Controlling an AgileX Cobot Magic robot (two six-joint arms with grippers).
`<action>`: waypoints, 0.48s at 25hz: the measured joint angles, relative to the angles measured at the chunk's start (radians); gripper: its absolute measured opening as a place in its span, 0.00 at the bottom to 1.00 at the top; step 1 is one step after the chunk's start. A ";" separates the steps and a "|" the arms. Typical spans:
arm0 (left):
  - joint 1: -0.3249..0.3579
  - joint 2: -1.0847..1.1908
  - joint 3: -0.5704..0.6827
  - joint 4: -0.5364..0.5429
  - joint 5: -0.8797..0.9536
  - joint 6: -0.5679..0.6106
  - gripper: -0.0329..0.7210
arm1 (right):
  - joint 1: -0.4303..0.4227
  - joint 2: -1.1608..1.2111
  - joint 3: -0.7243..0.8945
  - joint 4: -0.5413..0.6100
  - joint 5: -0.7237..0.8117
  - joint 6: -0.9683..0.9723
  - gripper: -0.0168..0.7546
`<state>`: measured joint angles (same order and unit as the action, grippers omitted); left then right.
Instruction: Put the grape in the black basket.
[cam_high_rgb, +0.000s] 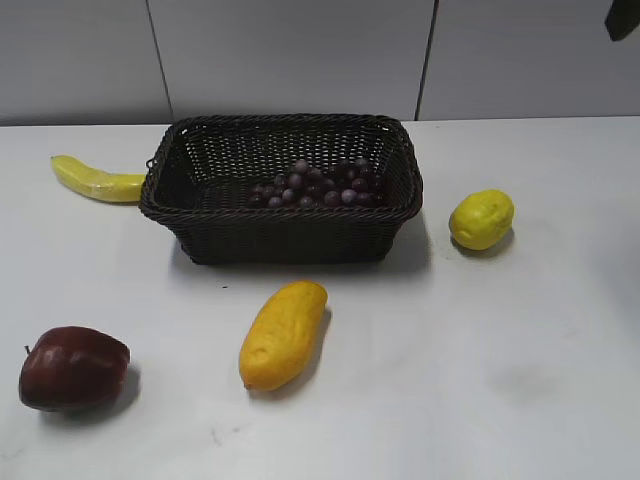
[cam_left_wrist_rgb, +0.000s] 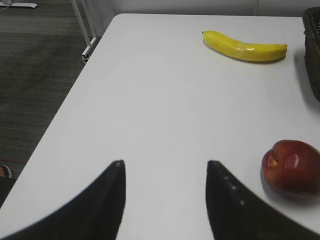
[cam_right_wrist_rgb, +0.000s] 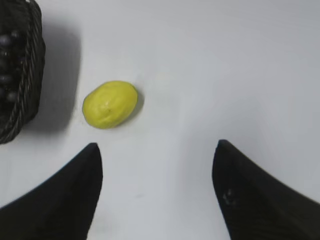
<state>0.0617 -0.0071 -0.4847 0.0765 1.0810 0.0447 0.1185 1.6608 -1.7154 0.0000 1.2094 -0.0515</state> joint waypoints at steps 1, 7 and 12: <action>0.000 0.000 0.000 0.000 0.000 0.000 0.68 | 0.000 -0.033 0.048 0.000 0.000 0.000 0.70; 0.000 0.000 0.000 0.000 0.000 0.000 0.68 | 0.000 -0.268 0.329 0.000 -0.010 0.007 0.70; 0.000 0.000 0.000 0.000 0.000 0.000 0.66 | 0.000 -0.431 0.593 0.000 -0.068 0.010 0.70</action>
<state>0.0617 -0.0071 -0.4847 0.0765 1.0810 0.0447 0.1185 1.2294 -1.1227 0.0000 1.1417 -0.0418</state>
